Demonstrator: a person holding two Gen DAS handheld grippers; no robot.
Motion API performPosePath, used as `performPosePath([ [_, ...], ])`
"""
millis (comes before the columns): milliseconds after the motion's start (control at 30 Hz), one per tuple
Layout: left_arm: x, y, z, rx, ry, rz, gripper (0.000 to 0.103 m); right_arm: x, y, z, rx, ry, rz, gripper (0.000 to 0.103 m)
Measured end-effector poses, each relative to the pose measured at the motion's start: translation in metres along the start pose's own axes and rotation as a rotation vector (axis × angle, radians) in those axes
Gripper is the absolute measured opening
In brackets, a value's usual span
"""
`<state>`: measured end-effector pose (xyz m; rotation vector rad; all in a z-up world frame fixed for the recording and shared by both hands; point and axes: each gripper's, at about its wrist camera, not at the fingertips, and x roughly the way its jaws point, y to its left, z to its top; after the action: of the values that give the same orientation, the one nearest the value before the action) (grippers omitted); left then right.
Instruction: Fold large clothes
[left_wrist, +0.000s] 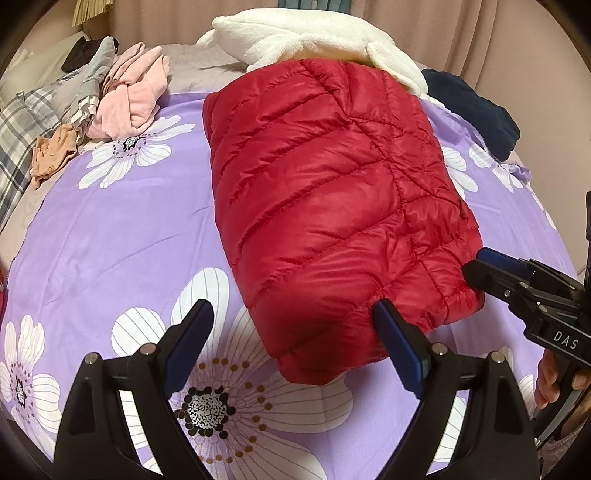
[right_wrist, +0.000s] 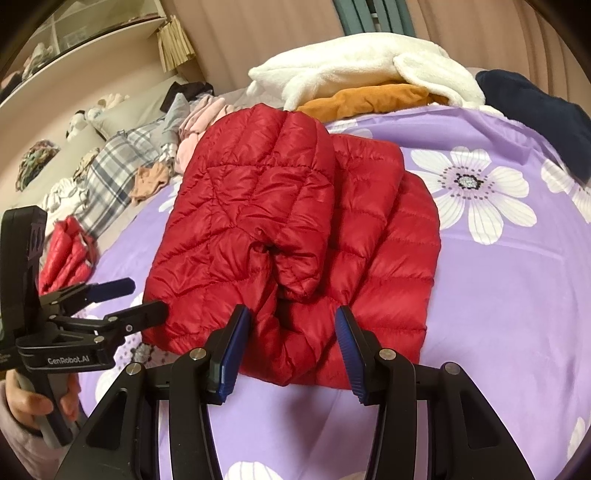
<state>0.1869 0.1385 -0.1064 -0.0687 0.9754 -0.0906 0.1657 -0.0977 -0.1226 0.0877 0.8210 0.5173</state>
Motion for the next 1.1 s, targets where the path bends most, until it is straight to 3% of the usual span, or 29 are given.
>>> performPosePath([
  [233,0.002,0.000,0.000,0.005,0.006,0.005,0.090,0.001,-0.001,0.000,0.001,0.005,-0.001,0.048],
  [367,0.005,-0.001,-0.002,0.013,0.022,0.014,0.097,0.002,0.002,-0.004,0.002,0.012,-0.002,0.049],
  [433,0.007,-0.002,-0.003,0.009,0.040,0.019,0.102,0.000,0.002,-0.006,0.004,0.017,-0.011,0.056],
  [600,-0.005,-0.004,-0.007,-0.005,0.040,0.065,0.103,-0.016,0.007,-0.012,-0.019,0.017,-0.033,0.059],
  [733,-0.027,-0.010,-0.012,-0.002,0.019,0.080,0.103,-0.032,0.014,-0.015,-0.055,0.004,-0.086,0.078],
  [967,-0.074,-0.021,-0.019,0.030,-0.019,0.165,0.103,-0.067,0.029,-0.012,-0.081,-0.040,-0.118,0.087],
  [1100,-0.099,-0.021,-0.022,0.012,-0.045,0.149,0.103,-0.087,0.034,-0.008,-0.065,-0.063,-0.129,0.092],
])
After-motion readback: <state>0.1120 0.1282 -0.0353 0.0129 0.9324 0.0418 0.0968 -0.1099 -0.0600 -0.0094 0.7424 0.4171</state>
